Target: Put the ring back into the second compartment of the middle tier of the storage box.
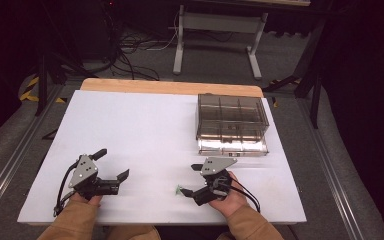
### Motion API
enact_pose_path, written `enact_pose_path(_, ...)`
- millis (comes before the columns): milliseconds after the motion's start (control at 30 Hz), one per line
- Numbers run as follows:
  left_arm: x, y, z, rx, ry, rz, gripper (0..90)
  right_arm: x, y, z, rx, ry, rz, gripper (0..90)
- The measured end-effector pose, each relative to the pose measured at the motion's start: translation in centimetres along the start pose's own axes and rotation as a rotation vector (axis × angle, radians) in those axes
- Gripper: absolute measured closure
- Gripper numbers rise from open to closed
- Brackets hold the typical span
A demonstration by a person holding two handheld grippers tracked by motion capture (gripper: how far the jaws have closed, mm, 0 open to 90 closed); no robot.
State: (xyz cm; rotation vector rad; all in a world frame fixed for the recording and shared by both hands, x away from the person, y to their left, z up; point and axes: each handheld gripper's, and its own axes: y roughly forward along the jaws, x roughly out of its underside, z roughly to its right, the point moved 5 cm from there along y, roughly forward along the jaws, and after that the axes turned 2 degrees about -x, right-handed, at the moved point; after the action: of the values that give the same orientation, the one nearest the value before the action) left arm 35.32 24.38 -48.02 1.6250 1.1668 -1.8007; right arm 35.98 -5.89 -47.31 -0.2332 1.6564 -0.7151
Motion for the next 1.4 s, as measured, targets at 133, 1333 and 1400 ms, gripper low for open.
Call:
enact_pose_path(133,0.0,0.0,0.0,0.000,0.000,0.000,0.3,0.1,0.9,-0.4,-0.008,-0.008,-0.023,14.4)
enact_pose_path(1333,0.0,0.0,0.0,0.003,0.003,0.002,0.3,1.4,4.6,-1.3,0.015,0.025,-0.162,37.6)
enact_pose_path(1400,0.0,0.0,0.0,0.003,0.001,0.006,0.3,1.4,4.6,-1.4,0.016,0.019,-0.163,39.2)
